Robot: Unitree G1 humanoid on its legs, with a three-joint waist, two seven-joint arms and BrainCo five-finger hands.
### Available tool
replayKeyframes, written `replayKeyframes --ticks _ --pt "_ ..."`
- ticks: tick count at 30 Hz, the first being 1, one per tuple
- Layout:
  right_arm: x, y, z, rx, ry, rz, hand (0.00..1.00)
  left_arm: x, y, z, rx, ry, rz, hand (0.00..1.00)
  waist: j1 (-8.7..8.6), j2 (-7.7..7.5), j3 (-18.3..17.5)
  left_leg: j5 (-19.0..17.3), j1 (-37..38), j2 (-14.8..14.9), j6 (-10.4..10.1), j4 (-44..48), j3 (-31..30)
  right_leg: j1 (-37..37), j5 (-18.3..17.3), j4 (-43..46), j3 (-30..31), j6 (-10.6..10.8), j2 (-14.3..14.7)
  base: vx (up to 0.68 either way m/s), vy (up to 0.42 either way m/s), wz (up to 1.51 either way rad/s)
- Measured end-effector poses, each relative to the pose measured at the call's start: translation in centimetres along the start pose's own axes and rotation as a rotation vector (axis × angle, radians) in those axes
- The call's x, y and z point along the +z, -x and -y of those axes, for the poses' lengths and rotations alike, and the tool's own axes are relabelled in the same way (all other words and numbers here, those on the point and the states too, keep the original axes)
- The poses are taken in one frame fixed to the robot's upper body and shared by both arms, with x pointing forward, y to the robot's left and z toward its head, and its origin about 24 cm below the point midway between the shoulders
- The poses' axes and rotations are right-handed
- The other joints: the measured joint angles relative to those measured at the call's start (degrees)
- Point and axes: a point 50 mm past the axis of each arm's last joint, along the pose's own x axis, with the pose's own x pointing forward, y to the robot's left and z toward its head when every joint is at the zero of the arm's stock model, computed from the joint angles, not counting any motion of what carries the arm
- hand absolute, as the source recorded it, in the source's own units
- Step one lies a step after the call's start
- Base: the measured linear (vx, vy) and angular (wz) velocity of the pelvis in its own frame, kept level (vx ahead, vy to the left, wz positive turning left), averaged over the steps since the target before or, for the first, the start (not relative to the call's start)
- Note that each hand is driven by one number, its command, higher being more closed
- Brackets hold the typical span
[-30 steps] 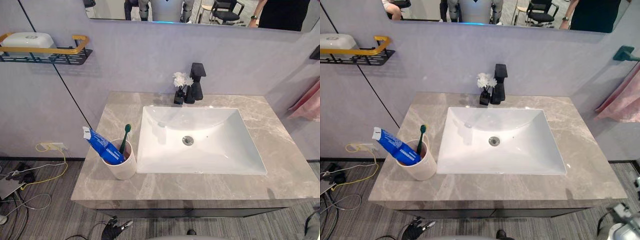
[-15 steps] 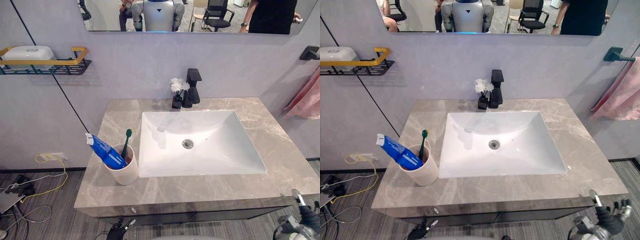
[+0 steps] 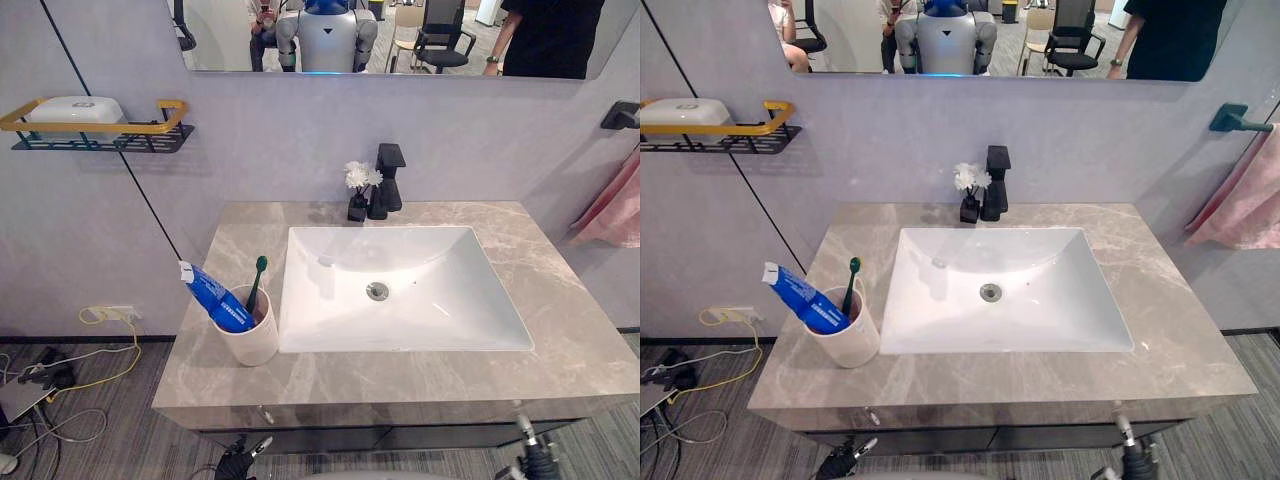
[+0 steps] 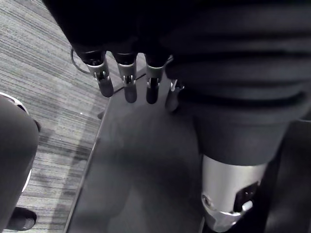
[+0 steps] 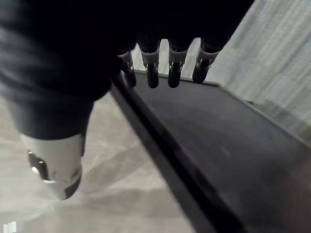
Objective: Organize washtable
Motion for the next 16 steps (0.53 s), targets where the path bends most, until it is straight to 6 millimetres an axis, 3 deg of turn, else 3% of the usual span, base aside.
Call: replayKeyframes --ticks 6,16 --pt "-4.8 0.8 -0.5 0.057 0.099 -0.221 0.00 0.5 -0.4 0.8 -0.038 -0.088 0.006 0.00 1.23 -0.33 -0.08 1.89 0.47 -0.11 -0.61 -2.29 -3.50 2.08 0.05 -2.01 -2.95 -0.04 0.17 0.01 -0.048 0.27" --pt "-5.0 -0.1 -1.4 0.146 0.243 -0.276 0.00 1.1 -0.9 0.8 -0.057 -0.163 0.002 0.00 1.14 -0.99 1.37 2.48 0.46 -0.77 -0.15 -2.30 -5.79 3.90 1.16 -4.26 -4.59 0.00 0.20 -0.04 -0.038 0.08"
